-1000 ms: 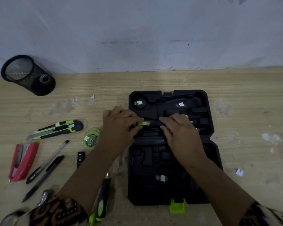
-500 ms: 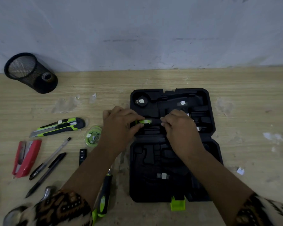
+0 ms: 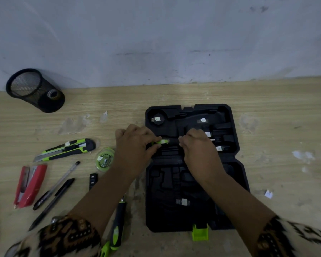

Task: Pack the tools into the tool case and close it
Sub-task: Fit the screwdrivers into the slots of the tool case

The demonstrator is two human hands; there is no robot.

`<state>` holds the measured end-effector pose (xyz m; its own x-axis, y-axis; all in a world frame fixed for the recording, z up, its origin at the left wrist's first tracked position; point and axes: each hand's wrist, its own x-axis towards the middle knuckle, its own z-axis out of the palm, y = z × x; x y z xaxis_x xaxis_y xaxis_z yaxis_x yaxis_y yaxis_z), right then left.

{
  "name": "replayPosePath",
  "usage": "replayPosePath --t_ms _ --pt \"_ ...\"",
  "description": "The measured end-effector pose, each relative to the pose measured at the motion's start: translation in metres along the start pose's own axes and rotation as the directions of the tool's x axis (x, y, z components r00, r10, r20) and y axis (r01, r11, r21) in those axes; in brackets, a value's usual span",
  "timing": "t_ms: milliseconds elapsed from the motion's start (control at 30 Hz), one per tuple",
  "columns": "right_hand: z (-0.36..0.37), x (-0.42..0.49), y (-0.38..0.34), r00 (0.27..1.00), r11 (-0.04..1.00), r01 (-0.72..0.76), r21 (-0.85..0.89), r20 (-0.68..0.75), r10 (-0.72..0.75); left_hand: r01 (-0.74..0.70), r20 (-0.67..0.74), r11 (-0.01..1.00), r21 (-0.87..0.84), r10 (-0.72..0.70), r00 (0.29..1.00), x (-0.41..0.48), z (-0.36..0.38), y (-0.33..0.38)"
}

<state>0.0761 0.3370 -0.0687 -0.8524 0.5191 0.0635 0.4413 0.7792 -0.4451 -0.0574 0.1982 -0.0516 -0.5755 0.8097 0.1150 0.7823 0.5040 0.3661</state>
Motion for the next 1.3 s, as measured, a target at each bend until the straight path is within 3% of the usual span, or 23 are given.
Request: replayPosePath --t_ms 267,567,1067,1300 --pt "-0.005 -0.010 -0.013 1.000 0.992 -0.018 -0.126 -0.022 0.015 0.029 0.005 0.998 0.052 -0.029 1.000 -0.002 0.003 0.006" --pt "-0.016 -0.003 -0.012 0.999 0.998 -0.048 -0.038 0.017 0.049 -0.037 0.006 0.986 0.166 0.037 0.999 0.000 -0.008 0.011" --pt "-0.019 0.006 -0.017 0.990 0.991 -0.131 0.040 0.055 0.129 0.099 0.048 0.994 0.056 -0.101 0.994 0.000 -0.009 0.007" --pt "-0.029 -0.002 -0.031 0.985 0.977 -0.171 0.131 0.018 0.170 0.151 -0.030 0.976 -0.154 -0.158 0.987 -0.024 -0.016 0.001"
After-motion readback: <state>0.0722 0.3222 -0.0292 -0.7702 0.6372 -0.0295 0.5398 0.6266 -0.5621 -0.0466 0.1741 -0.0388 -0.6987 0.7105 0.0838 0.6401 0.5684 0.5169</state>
